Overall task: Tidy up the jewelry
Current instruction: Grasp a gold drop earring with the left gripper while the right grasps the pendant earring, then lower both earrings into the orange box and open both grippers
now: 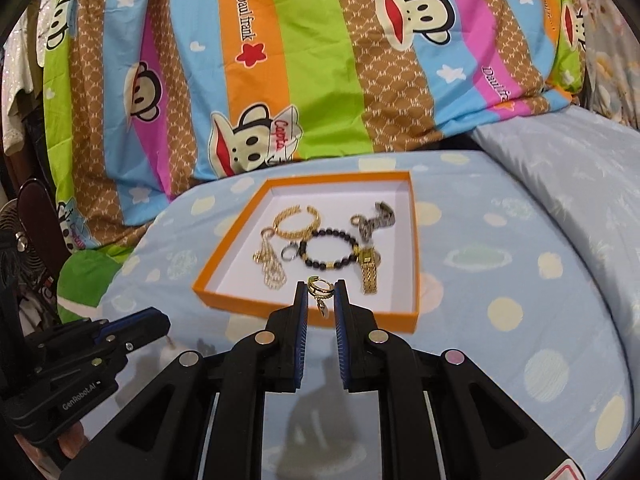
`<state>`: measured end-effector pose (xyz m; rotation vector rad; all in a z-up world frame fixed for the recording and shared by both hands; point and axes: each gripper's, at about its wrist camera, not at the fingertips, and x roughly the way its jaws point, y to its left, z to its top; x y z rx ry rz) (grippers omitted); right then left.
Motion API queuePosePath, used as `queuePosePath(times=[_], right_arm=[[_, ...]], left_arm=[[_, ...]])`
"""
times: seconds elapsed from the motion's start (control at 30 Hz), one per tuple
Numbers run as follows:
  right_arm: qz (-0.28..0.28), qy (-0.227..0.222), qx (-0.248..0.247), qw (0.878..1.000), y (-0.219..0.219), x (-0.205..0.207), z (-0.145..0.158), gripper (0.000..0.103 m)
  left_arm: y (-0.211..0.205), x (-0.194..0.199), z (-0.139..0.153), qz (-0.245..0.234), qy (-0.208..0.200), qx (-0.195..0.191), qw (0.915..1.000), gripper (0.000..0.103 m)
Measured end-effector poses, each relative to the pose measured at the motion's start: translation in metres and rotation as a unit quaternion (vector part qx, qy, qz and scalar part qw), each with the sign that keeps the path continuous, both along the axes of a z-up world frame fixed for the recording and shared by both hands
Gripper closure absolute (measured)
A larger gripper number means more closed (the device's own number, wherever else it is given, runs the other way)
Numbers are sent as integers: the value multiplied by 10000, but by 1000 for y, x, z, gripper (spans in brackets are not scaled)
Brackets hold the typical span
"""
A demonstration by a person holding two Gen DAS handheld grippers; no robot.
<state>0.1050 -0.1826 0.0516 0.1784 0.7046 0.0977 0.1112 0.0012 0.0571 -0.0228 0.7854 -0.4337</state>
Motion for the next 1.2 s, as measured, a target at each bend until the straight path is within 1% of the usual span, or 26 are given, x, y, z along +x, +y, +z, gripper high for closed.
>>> queuePosePath(times=[0.13, 0.23, 0.4, 0.57, 0.83, 1.2], right_arm=[[48, -84, -121, 9999, 1, 15, 7, 91], [75, -140, -209, 9997, 3, 30, 10, 91], [31, -132, -234, 9996, -1, 54, 7, 91], [-15, -50, -155, 9999, -3, 67, -3, 91], [-50, 53, -110, 9999, -5, 76, -17, 91], [-117, 132, -32, 9998, -11, 81, -30, 91]], left_arm=[[-12, 18, 15, -18, -269, 90, 9996, 96], [-23, 37, 19, 13, -414, 196, 9990, 96], [-37, 71, 11, 89, -388, 286, 9988, 96], [-46, 91, 1, 146, -354, 372, 9986, 96], [-52, 105, -12, 178, -277, 427, 9985, 96], [-41, 114, -21, 349, -214, 292, 9987, 96]])
